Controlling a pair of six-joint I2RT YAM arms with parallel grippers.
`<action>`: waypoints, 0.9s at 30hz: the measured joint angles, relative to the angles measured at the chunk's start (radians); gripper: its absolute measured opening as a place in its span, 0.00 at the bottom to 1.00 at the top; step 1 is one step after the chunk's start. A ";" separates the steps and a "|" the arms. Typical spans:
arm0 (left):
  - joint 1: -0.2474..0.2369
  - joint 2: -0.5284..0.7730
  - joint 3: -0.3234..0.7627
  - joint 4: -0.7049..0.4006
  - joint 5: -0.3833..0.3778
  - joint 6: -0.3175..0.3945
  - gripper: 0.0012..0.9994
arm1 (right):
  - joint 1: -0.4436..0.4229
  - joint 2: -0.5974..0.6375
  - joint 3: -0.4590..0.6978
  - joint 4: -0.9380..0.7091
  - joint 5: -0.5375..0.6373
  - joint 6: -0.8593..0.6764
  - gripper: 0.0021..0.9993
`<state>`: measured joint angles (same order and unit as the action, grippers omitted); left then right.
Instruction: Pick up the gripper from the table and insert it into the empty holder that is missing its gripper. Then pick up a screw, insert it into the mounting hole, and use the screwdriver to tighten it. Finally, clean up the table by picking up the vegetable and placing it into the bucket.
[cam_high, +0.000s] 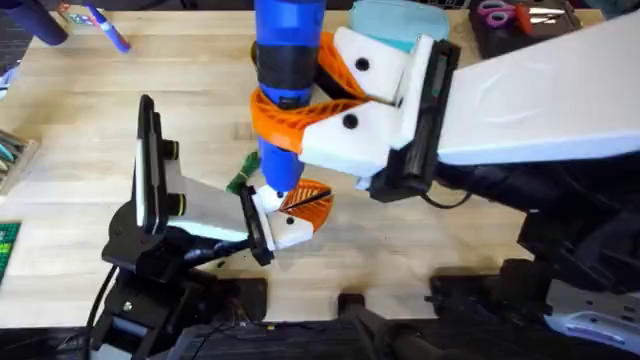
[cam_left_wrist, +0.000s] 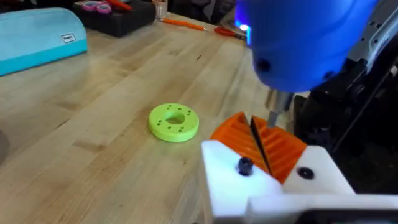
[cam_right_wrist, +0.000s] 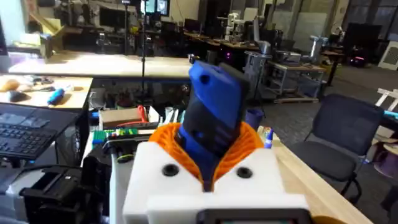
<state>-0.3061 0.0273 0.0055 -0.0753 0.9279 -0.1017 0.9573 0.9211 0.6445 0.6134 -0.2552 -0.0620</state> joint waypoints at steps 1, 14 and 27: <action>0.000 0.000 0.000 0.000 0.000 0.000 0.01 | 0.000 0.001 0.000 0.000 0.000 -0.010 0.04; 0.000 0.000 0.000 -0.001 0.000 0.000 0.01 | 0.000 0.050 0.000 0.007 -0.001 -0.059 0.04; 0.000 0.000 0.000 -0.001 0.000 0.000 0.01 | 0.000 0.076 0.000 0.020 -0.002 -0.062 0.04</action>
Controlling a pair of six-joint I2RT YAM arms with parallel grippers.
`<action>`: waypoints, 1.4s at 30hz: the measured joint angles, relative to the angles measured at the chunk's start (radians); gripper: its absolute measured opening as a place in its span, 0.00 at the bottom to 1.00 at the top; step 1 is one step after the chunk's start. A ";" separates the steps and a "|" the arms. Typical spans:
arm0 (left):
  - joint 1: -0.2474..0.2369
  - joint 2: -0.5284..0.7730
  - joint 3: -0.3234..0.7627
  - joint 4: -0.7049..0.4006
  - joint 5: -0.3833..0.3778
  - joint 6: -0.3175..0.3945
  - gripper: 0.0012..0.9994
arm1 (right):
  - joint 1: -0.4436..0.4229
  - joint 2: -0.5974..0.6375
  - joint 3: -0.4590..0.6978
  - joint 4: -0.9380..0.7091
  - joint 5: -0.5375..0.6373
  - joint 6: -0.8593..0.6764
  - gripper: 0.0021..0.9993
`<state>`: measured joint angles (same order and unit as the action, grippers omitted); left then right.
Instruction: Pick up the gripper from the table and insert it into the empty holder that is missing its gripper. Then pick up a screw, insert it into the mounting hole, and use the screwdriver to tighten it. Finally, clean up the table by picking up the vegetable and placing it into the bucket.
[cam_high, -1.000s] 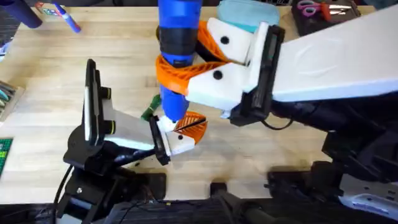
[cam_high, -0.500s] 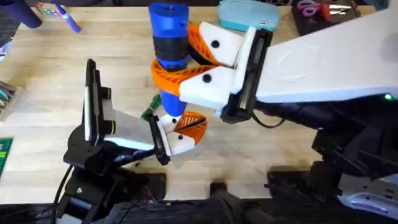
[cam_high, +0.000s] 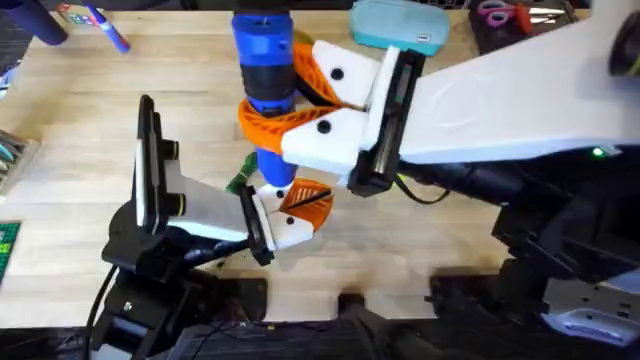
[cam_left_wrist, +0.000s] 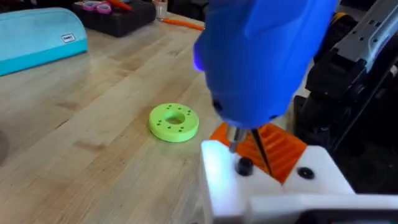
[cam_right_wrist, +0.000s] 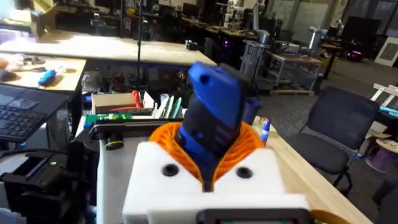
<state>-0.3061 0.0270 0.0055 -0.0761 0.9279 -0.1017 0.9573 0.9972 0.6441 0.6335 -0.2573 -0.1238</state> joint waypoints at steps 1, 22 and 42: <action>0.000 0.000 0.000 0.000 0.000 0.000 0.01 | 0.000 0.000 0.000 0.004 -0.004 0.000 0.04; 0.000 0.000 0.000 0.000 0.000 0.000 0.01 | 0.000 0.000 0.000 0.019 -0.037 0.001 0.04; 0.000 0.000 0.000 0.000 0.000 0.000 0.01 | 0.000 0.000 0.000 0.010 -0.037 0.027 0.04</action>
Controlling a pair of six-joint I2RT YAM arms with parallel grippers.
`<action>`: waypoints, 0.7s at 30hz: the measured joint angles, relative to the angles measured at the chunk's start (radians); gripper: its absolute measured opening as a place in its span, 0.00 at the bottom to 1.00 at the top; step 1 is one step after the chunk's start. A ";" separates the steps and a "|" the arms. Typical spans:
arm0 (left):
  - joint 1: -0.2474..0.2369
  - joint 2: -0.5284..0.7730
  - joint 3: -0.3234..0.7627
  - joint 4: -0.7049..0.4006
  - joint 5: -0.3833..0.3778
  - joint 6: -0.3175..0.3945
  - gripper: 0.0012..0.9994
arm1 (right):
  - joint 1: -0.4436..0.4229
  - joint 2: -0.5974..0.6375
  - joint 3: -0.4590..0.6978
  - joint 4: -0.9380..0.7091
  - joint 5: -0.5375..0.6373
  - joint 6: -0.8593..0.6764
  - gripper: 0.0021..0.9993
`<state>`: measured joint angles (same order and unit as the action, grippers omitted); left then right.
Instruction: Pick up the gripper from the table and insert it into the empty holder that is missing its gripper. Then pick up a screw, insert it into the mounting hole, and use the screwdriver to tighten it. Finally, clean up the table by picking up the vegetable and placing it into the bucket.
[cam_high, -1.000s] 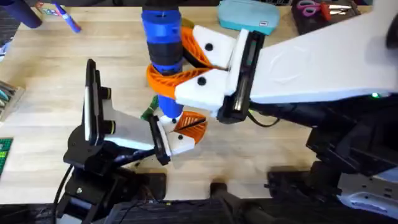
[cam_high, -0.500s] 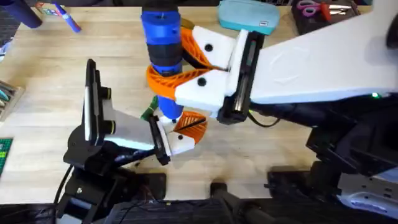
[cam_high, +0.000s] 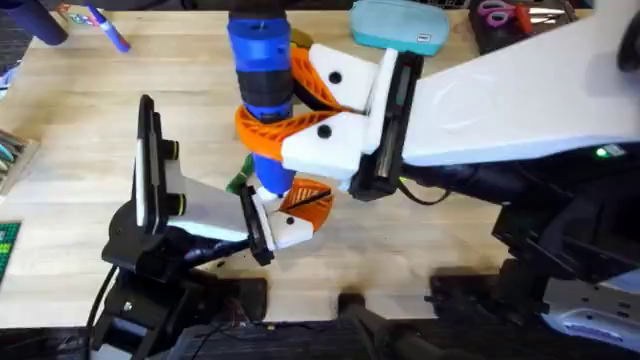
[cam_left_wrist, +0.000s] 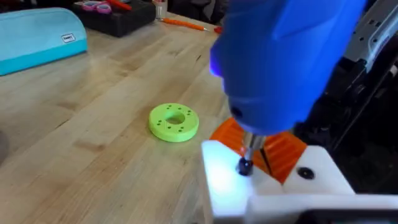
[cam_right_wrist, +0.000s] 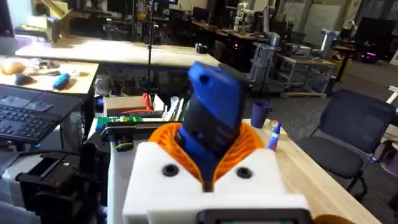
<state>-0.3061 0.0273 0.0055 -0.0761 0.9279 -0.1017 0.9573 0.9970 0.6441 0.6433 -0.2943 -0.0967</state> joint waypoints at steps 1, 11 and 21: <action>0.000 0.000 0.000 0.000 0.000 0.000 0.01 | 0.000 0.000 0.000 0.000 0.000 0.000 0.04; 0.000 0.000 0.000 0.000 0.000 0.000 0.01 | 0.000 0.001 0.000 -0.019 0.001 0.000 0.04; 0.000 0.000 0.000 -0.001 0.000 0.000 0.01 | 0.000 0.009 0.000 -0.016 0.001 0.000 0.04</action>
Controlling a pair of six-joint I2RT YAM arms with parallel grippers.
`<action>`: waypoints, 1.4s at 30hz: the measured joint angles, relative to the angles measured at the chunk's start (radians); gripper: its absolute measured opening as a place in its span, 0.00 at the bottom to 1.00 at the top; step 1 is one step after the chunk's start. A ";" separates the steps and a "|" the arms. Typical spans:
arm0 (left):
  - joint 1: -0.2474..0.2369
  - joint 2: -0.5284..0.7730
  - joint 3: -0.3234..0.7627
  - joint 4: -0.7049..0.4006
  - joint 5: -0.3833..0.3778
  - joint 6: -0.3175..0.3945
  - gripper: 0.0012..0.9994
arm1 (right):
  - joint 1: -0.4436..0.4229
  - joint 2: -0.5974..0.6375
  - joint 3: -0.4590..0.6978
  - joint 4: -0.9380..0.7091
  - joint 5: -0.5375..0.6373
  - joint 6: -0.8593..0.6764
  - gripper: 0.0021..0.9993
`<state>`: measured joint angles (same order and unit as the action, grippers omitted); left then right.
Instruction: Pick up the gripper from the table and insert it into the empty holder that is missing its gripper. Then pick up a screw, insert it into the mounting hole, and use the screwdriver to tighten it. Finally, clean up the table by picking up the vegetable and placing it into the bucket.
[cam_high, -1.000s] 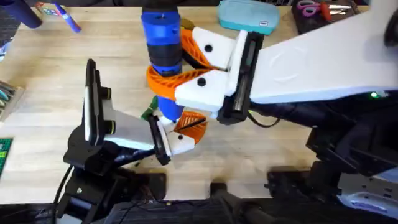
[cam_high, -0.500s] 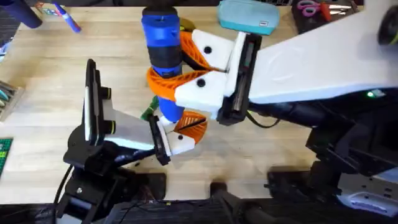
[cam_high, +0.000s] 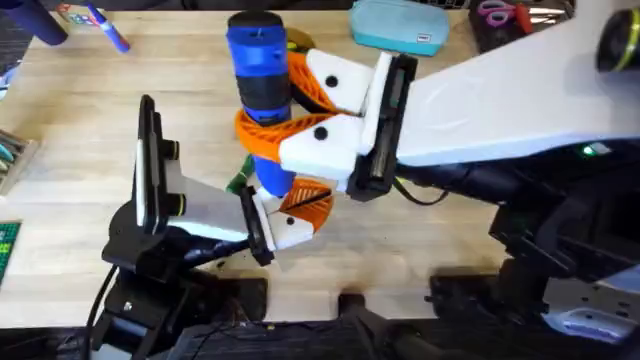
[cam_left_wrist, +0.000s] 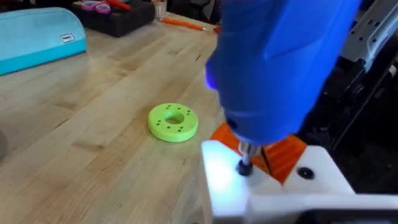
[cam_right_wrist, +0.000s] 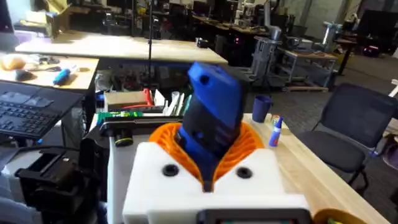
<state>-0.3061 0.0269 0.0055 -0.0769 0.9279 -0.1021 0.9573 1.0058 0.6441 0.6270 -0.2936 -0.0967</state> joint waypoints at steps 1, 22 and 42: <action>0.000 0.000 0.000 0.000 0.000 0.000 0.01 | 0.000 0.000 0.000 0.000 0.000 0.000 0.04; 0.000 0.000 0.000 0.000 0.001 0.000 0.01 | 0.000 0.000 0.000 -0.001 0.000 0.000 0.04; 0.000 0.000 0.000 -0.002 0.002 -0.011 0.01 | 0.000 -0.004 0.000 -0.025 -0.001 -0.051 0.04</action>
<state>-0.3061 0.0273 0.0055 -0.0784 0.9295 -0.1127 0.9573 1.0013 0.6441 0.6018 -0.2943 -0.1473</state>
